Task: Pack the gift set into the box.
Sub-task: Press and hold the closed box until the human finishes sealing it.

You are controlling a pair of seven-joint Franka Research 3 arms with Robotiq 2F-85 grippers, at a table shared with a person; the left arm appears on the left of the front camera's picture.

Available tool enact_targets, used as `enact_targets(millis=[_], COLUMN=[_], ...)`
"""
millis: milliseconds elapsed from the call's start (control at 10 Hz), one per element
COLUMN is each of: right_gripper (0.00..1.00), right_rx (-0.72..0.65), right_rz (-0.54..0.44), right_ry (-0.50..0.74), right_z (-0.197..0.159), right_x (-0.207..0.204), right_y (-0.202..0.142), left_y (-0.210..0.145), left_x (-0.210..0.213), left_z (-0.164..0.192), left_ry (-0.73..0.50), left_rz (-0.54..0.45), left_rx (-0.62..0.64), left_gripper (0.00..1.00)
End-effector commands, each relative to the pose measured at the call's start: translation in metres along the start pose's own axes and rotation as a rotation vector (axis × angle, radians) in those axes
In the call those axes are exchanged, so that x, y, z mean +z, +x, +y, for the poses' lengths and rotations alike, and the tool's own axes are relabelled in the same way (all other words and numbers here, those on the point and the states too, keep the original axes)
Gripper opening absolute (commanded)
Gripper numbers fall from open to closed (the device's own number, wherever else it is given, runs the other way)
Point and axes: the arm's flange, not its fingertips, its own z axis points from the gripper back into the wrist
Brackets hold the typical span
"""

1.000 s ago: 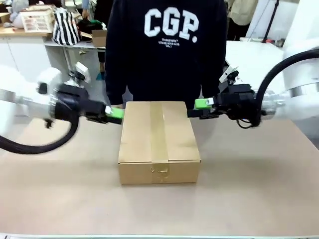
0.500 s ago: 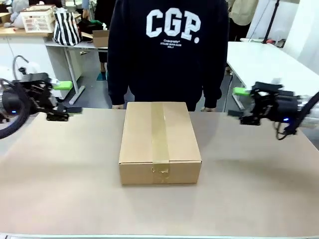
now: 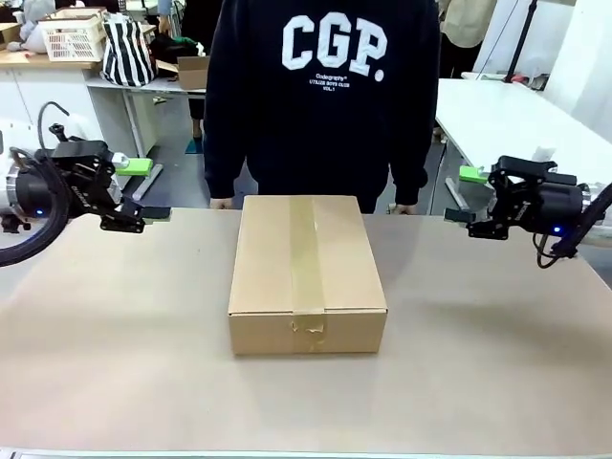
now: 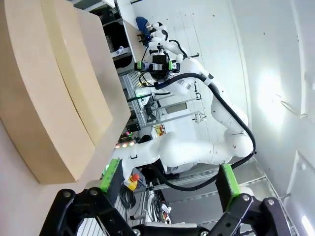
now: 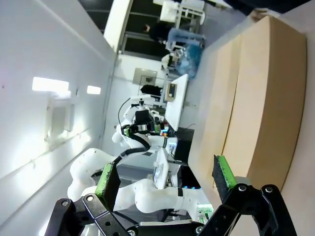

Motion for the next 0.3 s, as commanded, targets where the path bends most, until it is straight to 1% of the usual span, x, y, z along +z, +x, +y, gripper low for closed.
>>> enact_targets(millis=[0,200], right_gripper=[1.00,1.00], right_rx=[-0.021,-0.021], right_rz=[0.003,0.003], right_ry=[0.010,0.010], right_z=[0.0025,0.0025], right_x=[-0.0019,-0.0019], right_y=[-0.0010,-0.0010], left_y=[-0.0007,-0.0007], left_x=[0.0023,0.0023], left_z=[-0.0003,-0.0003], left_ry=[0.003,0.003], left_rz=[-0.016,-0.016], left_rx=[-0.018,-0.018], left_gripper=[1.00,1.00])
